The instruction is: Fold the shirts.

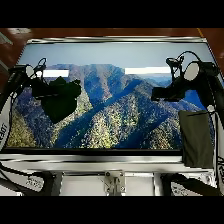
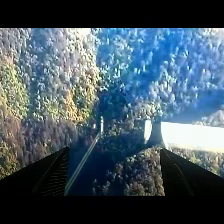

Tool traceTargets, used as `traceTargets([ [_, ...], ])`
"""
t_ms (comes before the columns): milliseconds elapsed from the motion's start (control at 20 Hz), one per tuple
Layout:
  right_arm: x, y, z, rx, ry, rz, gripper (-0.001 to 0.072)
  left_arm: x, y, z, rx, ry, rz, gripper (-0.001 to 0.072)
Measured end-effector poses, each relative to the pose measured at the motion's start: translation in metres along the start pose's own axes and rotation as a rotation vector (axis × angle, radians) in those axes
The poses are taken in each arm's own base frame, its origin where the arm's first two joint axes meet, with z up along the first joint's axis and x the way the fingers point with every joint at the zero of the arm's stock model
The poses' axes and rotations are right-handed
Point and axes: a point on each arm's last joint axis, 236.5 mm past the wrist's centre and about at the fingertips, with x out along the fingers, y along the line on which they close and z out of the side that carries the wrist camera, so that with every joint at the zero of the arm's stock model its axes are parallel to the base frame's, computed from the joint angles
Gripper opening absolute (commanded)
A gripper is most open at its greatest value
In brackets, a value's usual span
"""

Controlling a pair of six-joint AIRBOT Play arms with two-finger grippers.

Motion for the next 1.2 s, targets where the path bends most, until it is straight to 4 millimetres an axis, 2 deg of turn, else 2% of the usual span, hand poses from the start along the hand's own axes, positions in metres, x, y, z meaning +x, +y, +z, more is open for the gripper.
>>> traceTargets([
  [200, 0.000, 0.002, 0.003, 0.004, -0.012, 0.007, 0.0684, 0.028, -0.002, 0.005, -0.003, 0.012, -0.027, 0.0703],
  [300, 0.000, 0.002, 0.004, 0.008, -0.017, 0.008, 0.0684, 0.039, -0.002, 0.005, 0.001, 0.021, -0.033, 0.0044],
  [450, 0.000, 0.002, 0.005, 0.009, -0.023, 0.010, 0.0684, 0.046, -0.007, 0.005, 0.004, 0.027, -0.055, 0.0031],
  [600, 0.000, 0.005, 0.005, 0.014, -0.023, 0.020, 0.0684, 0.036, -0.016, 0.011, 0.009, 0.005, -0.084, 0.0031],
  [700, 0.000, 0.006, 0.005, 0.015, -0.022, 0.025, 0.0684, 0.010, -0.027, 0.025, 0.035, -0.058, -0.104, 0.0031],
  [800, 0.000, 0.006, 0.005, 0.016, -0.022, 0.027, 0.0684, -0.030, -0.040, 0.041, 0.078, -0.153, -0.119, 0.0031],
  [950, 0.000, 0.007, 0.003, 0.016, -0.014, 0.030, 0.0684, -0.119, -0.077, 0.054, 0.163, -0.339, -0.159, 0.0031],
  [1050, -0.001, 0.009, -0.001, 0.017, 0.005, 0.036, 0.0684, -0.185, -0.109, 0.048, 0.229, -0.466, -0.204, 0.0031],
  [1200, -0.010, 0.015, -0.014, -0.004, 0.039, 0.060, 0.0684, -0.266, -0.161, 0.014, 0.329, -0.606, -0.291, 0.0031],
])
